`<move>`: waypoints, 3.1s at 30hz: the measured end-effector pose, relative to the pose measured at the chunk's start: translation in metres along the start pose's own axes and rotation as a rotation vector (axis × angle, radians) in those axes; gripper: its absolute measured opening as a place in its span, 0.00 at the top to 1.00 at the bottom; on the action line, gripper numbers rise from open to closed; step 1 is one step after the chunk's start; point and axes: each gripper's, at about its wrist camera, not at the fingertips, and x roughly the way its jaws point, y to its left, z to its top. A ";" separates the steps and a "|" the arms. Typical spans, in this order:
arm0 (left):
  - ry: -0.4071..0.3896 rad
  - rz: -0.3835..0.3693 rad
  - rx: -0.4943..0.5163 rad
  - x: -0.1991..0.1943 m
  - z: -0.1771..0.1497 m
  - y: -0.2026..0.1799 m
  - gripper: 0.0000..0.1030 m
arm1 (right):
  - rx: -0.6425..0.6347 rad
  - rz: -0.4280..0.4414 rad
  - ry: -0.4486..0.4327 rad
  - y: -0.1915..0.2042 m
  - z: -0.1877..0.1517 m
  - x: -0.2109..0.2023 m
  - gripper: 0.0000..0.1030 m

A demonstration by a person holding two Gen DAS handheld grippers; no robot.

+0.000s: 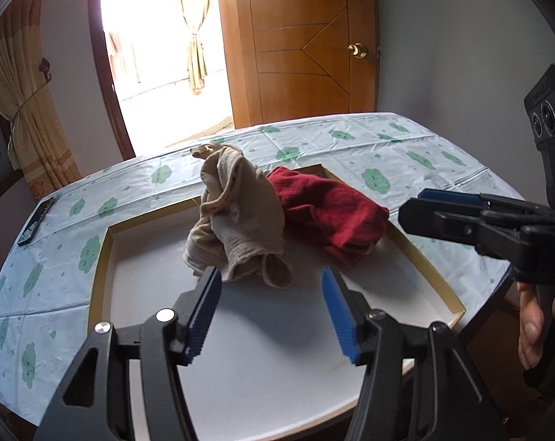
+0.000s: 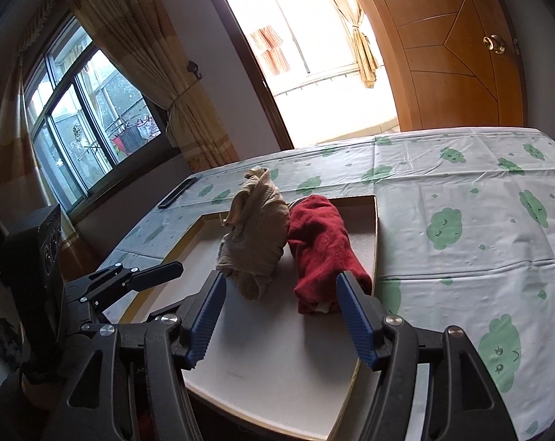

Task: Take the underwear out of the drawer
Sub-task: 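Open the left tool over the tray while the right tool releases the red garment, then lower both open tools back down into the drawer toward the clothes, then grasp the red garment with the left tool while the right tool grasps the white underwear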

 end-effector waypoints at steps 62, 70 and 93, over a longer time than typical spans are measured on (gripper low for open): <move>0.072 0.119 -0.168 -0.079 -0.199 -0.007 0.36 | -0.232 0.245 0.152 0.088 -0.187 -0.072 0.27; 0.091 0.172 -0.166 -0.077 -0.204 0.003 0.34 | -0.345 0.273 0.173 0.116 -0.191 -0.082 0.27; 0.194 0.227 -0.100 -0.055 -0.221 0.012 0.29 | -0.430 0.063 0.394 0.082 -0.204 -0.002 0.27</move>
